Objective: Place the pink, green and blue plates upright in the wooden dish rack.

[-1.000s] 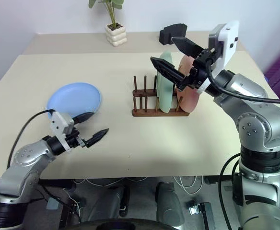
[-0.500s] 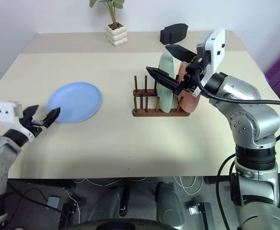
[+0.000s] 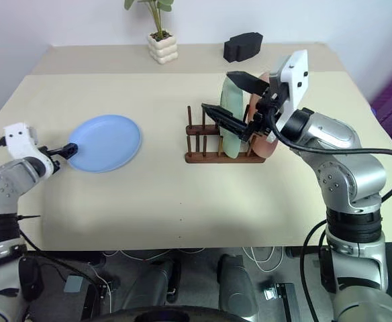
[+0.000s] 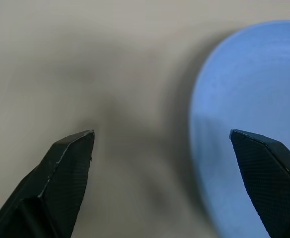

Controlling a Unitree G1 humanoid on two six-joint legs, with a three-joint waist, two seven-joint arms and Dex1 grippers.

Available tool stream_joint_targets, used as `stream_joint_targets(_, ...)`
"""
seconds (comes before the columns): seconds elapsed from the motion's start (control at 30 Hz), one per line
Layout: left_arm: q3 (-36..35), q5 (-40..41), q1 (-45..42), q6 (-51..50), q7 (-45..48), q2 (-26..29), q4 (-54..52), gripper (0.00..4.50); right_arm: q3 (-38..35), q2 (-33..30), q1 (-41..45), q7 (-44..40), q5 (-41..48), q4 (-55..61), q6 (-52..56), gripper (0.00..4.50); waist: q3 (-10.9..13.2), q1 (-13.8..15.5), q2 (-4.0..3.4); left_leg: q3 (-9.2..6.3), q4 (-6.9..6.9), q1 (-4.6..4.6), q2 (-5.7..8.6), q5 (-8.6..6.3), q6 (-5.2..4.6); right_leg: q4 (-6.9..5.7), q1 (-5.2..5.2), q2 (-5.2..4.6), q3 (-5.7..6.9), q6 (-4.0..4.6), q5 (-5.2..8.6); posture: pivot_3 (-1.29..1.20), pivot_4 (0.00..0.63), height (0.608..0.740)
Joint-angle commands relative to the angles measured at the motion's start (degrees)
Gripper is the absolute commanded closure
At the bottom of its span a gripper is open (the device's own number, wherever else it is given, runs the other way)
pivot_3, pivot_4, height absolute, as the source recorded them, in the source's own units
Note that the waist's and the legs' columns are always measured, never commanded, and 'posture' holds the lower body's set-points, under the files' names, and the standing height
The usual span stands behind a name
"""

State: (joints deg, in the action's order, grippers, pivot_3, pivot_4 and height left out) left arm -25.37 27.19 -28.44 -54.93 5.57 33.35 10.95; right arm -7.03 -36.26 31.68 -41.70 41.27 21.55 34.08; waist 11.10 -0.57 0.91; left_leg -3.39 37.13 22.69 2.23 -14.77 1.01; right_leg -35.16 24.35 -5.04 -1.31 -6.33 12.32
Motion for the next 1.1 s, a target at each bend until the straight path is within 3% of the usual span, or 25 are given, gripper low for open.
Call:
stream_joint_targets(0.03,0.2,-1.1,-2.3,0.1,-0.4,-0.1,0.8,1.82,-1.0,-2.4,-1.6,-3.6,1.9,4.6,0.0,0.00,0.0,-0.1,0.03,0.00,0.00,0.02,0.01,0.00,0.00,0.01,0.01,-0.01,0.00,0.00,0.00,0.00,0.150,0.730)
stream_joint_targets(0.2,0.1,-2.7,-3.5,0.7,-1.9,-0.8,2.5,4.34,-0.9,-3.6,-3.8,-4.3,1.5,6.5,-0.1,0.00,0.0,-0.1,0.03,0.00,-0.01,-0.01,-0.01,0.00,0.01,-0.02,0.03,0.00,-0.01,0.00,-0.01,0.00,0.150,0.730)
stream_joint_targets(0.23,0.1,-3.1,-3.6,0.9,-2.3,-0.9,2.6,4.43,-1.0,-3.5,-3.9,-4.1,1.5,6.7,-0.1,0.00,0.0,-0.1,0.03,0.00,0.00,-0.04,-0.02,0.01,0.02,-0.06,0.02,0.00,0.00,0.00,-0.01,0.00,0.150,0.730)
stream_joint_targets(0.5,-3.1,-0.5,-6.0,10.4,-1.0,-4.9,-2.5,4.43,1.3,-3.5,-3.0,-2.1,-3.5,6.2,-1.6,0.00,0.0,0.1,0.05,0.00,0.00,-0.05,-0.01,0.03,0.08,-0.03,-0.02,-0.03,-0.01,0.02,-0.03,0.00,0.150,0.730)
stream_joint_targets(0.7,0.2,-0.6,-12.1,15.4,-2.2,-8.2,-12.6,4.43,11.0,-2.6,-0.5,-1.3,-17.6,4.9,-9.1,0.00,0.1,0.2,0.27,-0.05,0.07,0.18,0.03,0.09,0.17,0.01,0.12,-0.05,0.03,-0.06,-0.09,0.00,0.150,0.730)
stream_joint_targets(0.93,7.6,-1.8,-17.9,12.0,-2.1,-8.5,-21.0,4.43,22.7,2.2,9.4,2.4,-37.3,-1.8,-21.9,0.00,0.1,-0.5,0.26,-0.01,0.04,0.28,0.11,0.13,0.24,-0.01,0.28,0.00,0.01,-0.16,-0.17,0.00,0.150,0.730)
stream_joint_targets(1.1,10.2,-1.7,-20.3,7.6,-4.3,-9.6,-25.1,4.43,27.2,4.9,12.7,4.3,-47.2,-7.8,-29.6,0.00,0.1,-0.2,0.27,-0.03,0.02,0.33,0.14,0.23,0.40,-0.04,0.31,0.07,0.09,-0.11,-0.20,0.00,0.150,0.730)
